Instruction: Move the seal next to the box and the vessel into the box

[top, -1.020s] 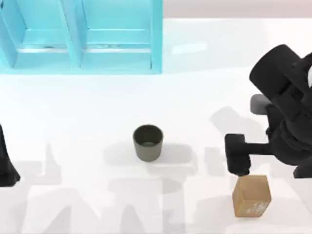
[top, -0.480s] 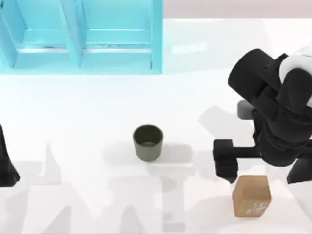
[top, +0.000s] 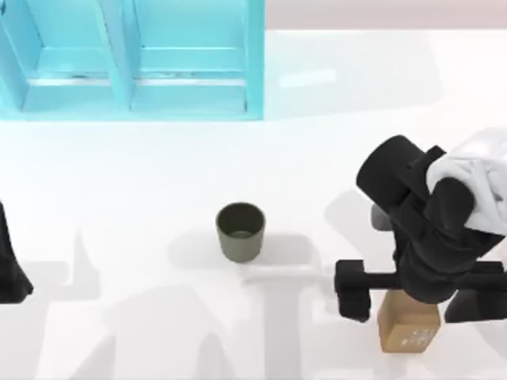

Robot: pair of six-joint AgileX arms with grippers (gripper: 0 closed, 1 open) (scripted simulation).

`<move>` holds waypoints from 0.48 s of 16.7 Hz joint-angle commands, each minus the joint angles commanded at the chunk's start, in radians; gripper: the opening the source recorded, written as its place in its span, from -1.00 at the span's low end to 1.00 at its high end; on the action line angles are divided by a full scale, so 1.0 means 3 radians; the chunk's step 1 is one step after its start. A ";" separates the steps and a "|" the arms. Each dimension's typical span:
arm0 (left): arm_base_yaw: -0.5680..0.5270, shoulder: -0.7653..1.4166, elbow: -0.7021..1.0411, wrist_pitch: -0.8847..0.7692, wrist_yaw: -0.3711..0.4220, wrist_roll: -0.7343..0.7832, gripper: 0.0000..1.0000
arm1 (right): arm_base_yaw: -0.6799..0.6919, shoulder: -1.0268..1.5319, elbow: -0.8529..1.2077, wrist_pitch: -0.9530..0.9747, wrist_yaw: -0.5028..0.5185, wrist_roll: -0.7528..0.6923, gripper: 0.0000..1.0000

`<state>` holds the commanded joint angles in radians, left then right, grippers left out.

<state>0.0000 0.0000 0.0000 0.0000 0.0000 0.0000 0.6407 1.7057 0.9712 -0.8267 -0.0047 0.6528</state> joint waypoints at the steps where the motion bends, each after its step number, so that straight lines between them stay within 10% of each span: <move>1: 0.0000 0.0000 0.0000 0.0000 0.0000 0.0000 1.00 | 0.0003 0.0035 -0.0055 0.0077 0.0000 0.0004 1.00; 6: 0.0000 0.0000 0.0000 0.0000 0.0000 0.0000 1.00 | 0.0006 0.0060 -0.0092 0.0125 0.0000 0.0007 1.00; 8: 0.0000 0.0000 0.0000 0.0000 0.0000 0.0000 1.00 | 0.0006 0.0060 -0.0092 0.0125 0.0000 0.0007 0.70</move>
<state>0.0000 0.0000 0.0000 0.0000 0.0000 0.0000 0.6425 1.7236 0.9435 -0.7892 -0.0047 0.6549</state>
